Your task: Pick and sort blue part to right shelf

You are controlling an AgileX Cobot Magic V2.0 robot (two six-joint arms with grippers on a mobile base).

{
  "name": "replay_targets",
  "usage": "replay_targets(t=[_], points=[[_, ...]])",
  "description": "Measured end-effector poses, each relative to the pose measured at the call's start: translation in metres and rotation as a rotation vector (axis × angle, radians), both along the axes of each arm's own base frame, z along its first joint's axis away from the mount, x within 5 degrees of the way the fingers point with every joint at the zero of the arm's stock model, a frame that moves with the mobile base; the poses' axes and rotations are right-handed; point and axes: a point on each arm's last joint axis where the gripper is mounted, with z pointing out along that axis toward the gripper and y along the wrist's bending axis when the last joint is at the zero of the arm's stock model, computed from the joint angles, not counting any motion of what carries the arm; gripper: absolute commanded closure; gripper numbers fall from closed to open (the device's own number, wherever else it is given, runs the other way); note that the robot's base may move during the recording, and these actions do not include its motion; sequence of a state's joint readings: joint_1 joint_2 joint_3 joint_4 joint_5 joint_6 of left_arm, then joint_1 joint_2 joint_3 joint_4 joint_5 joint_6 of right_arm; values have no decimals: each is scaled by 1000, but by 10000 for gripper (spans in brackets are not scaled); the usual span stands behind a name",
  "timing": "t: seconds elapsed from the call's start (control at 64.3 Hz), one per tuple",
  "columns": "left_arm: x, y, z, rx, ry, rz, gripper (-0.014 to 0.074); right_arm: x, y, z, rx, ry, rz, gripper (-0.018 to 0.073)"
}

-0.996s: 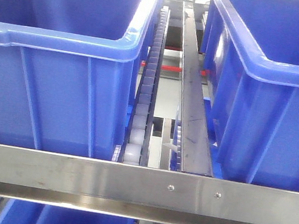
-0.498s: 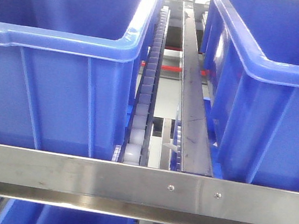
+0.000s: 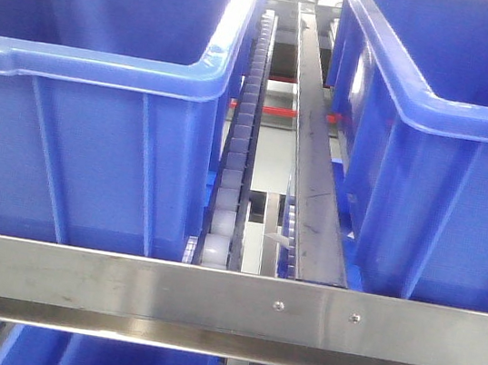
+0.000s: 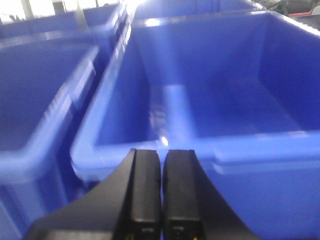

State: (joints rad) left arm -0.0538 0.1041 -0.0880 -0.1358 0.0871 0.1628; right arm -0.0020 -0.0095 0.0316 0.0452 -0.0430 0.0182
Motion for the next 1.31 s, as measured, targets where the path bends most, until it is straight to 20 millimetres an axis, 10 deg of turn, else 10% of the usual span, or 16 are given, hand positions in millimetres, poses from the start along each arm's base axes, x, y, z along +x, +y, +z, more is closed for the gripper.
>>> replay_targets(t=[0.171,1.307], points=[[-6,0,-25,-23,-17,-14,472,0,0,0,0,0,0,546],[-6,0,-21,-35,-64,-9,472,0,0,0,0,-1,0,546]])
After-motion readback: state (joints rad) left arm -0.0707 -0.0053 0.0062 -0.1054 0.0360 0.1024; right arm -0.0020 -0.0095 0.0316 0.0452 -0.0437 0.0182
